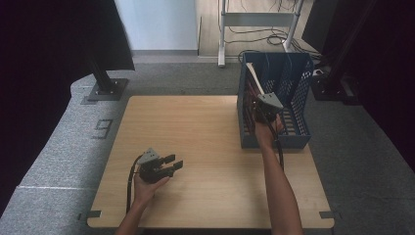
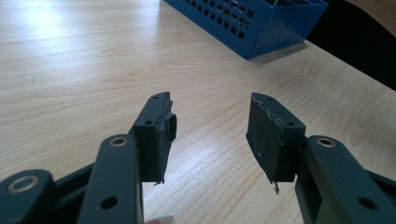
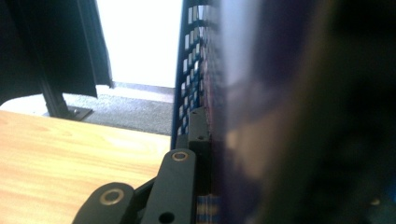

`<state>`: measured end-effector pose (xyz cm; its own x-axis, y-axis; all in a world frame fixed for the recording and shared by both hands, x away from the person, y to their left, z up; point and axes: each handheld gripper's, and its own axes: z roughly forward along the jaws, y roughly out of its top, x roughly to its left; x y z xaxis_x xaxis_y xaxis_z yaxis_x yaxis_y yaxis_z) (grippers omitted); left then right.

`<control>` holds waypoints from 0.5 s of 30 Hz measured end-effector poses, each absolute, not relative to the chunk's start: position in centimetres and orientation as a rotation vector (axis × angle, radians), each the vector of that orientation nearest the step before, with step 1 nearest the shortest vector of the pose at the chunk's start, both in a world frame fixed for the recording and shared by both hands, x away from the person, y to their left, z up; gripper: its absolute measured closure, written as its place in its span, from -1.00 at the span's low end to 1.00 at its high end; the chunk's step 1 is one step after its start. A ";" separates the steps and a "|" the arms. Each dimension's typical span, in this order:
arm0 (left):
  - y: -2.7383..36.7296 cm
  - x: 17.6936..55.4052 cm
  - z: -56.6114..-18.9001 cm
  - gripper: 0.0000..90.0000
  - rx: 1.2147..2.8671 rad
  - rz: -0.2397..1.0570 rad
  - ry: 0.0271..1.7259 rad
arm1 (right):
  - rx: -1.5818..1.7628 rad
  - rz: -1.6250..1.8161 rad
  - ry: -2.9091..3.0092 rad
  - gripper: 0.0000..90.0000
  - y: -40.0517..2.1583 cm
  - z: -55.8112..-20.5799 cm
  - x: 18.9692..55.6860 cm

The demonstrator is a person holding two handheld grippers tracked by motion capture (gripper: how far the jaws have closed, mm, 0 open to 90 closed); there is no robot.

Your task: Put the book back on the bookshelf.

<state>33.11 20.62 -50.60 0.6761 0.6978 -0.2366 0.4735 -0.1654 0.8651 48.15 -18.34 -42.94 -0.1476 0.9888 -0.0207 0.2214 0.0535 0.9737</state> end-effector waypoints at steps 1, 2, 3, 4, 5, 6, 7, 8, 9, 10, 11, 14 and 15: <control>20.7 33.2 -50.6 0.11 1.813 0.262 0.932 | 1.284 1.177 1.489 0.81 -18.5 -43.0 48.3; 20.7 33.2 -50.6 0.11 1.813 0.262 0.932 | 1.284 1.177 1.489 0.81 -18.5 -43.0 48.3; 20.7 33.2 -50.7 0.11 1.812 0.262 0.937 | 1.303 1.189 1.462 0.81 -18.7 -43.0 48.5; 20.7 33.2 -50.7 0.11 1.812 0.262 0.937 | 1.303 1.189 1.462 0.81 -18.7 -43.0 48.5; 20.7 33.2 -50.7 0.11 1.813 0.261 0.938 | 1.305 1.190 1.456 0.81 -18.8 -43.1 48.6; 20.7 33.2 -50.7 0.11 1.814 0.262 0.938 | 1.308 1.191 1.448 0.81 -18.8 -43.0 48.7; 20.7 33.2 -50.8 0.11 1.815 0.264 0.939 | 1.308 1.193 1.440 0.82 -18.9 -43.0 48.8; 20.7 33.2 -50.8 0.11 1.815 0.265 0.939 | 1.309 1.198 1.433 0.82 -18.9 -43.0 48.9; 20.8 33.2 -50.7 0.11 1.811 0.272 0.944 | 1.312 1.202 1.414 0.82 -19.0 -43.1 49.2; 20.8 33.2 -50.7 0.11 1.811 0.272 0.944 | 1.311 1.199 1.412 0.82 -19.0 -43.1 49.3; 20.9 33.2 -50.7 0.11 1.807 0.274 0.946 | 1.307 1.196 1.405 0.82 -19.0 -43.0 49.4; 21.1 33.3 -50.7 0.11 1.803 0.274 0.949 | 1.299 1.188 1.385 0.82 -18.8 -42.9 49.7; 21.2 33.3 -50.7 0.11 1.801 0.275 0.951 | 1.294 1.172 1.373 0.82 -18.6 -42.8 50.0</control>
<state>33.30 21.18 -50.68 0.6600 0.7127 -0.2376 0.4759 -0.1520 0.8663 49.95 -18.61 -42.84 -0.0606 0.9982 0.0017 0.1581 0.0080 0.9874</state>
